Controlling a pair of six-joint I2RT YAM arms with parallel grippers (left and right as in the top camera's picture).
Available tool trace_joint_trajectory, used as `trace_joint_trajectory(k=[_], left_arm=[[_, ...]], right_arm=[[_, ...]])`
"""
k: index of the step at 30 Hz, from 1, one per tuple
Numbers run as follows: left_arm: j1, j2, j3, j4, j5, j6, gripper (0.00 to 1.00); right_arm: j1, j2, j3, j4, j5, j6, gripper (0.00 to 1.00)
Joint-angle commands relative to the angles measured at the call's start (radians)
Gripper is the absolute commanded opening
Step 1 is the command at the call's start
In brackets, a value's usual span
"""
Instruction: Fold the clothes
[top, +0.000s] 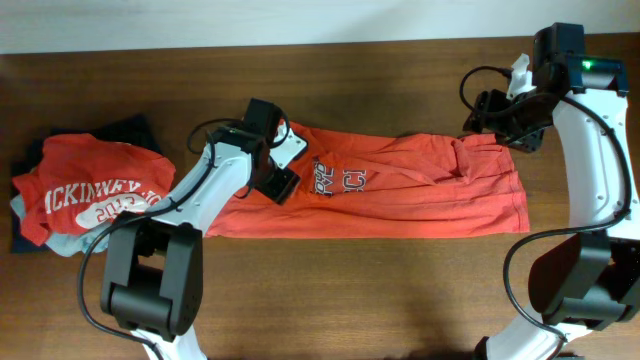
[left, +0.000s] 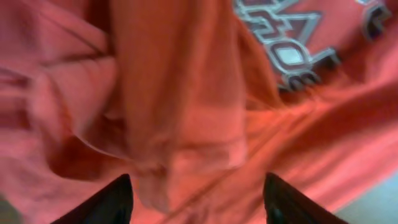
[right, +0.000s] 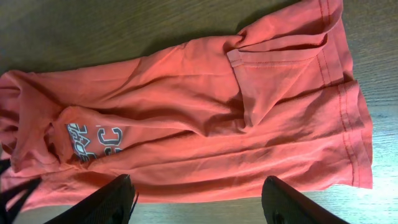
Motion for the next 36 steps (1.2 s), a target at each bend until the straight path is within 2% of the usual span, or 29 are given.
trace_joint_trajectory(k=[1, 8, 10, 17, 27, 35, 36], left_arm=[[0.000, 0.006, -0.002, 0.042, -0.050, 0.015, 0.61], [-0.001, 0.007, -0.002, 0.032, 0.023, 0.014, 0.08], [-0.001, 0.005, 0.005, 0.003, 0.050, -0.006, 0.00], [-0.008, -0.002, 0.092, -0.134, 0.293, -0.019, 0.01], [-0.122, 0.000, 0.092, -0.143, 0.289, -0.007, 0.01], [-0.222, 0.000, 0.092, -0.148, 0.225, -0.009, 0.01], [-0.230, 0.000, 0.092, -0.150, 0.207, -0.012, 0.08]], right_arm=[[0.006, -0.030, 0.008, -0.003, -0.006, -0.017, 0.71], [0.006, -0.030, 0.008, -0.003, -0.006, -0.020, 0.71], [0.005, -0.030, 0.008, -0.003, -0.006, -0.020, 0.71], [0.006, -0.030, 0.008, -0.002, -0.006, -0.020, 0.71], [0.006, -0.030, 0.008, -0.002, -0.006, -0.020, 0.71], [0.006, -0.030, 0.008, -0.003, -0.006, -0.020, 0.71], [0.006, -0.030, 0.008, -0.003, -0.006, -0.020, 0.71]])
